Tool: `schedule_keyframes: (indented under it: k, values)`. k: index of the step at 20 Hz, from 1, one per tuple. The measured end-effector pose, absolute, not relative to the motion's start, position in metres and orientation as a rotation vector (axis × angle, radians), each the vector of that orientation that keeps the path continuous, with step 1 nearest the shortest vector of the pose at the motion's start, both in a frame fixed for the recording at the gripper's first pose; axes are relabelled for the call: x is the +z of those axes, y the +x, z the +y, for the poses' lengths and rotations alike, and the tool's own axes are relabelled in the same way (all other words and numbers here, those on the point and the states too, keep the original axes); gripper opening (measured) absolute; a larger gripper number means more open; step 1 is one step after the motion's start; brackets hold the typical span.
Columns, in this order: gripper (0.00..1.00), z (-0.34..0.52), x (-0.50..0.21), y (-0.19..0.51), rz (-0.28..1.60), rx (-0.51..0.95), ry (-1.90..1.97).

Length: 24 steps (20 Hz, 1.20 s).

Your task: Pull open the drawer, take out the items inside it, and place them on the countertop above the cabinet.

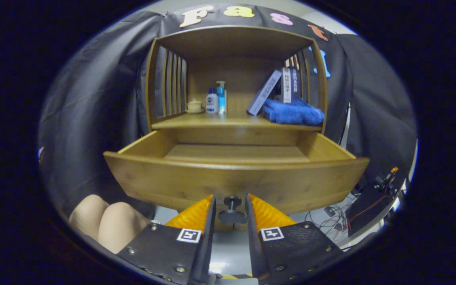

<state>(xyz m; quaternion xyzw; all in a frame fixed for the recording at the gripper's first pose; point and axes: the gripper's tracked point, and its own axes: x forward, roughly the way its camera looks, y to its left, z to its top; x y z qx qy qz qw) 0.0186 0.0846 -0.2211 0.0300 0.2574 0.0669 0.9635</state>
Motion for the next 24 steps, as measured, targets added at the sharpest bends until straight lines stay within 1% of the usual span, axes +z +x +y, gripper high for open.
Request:
schedule_keyframes:
  k: [2,5,9,12,15,18,19,21,24]
  values:
    - [0.4,0.081,-0.194,0.028,0.49,0.143,0.045]
    - [0.4,0.081,-0.171,0.054,0.499,0.172,0.013]
    - [0.4,0.086,-0.171,0.099,0.575,0.224,0.004]
    - [0.41,0.091,-0.184,0.134,0.629,0.237,-0.009]
    - [0.4,0.094,-0.215,0.156,0.74,0.243,-0.062]
    - [0.41,0.104,-0.238,0.172,0.838,0.299,-0.096]
    - [0.5,0.099,-0.248,0.173,0.877,0.304,-0.129]
    - [0.58,0.091,-0.274,0.176,0.964,0.31,-0.193]
    - [0.61,0.084,-0.293,0.176,1.054,0.314,-0.215]
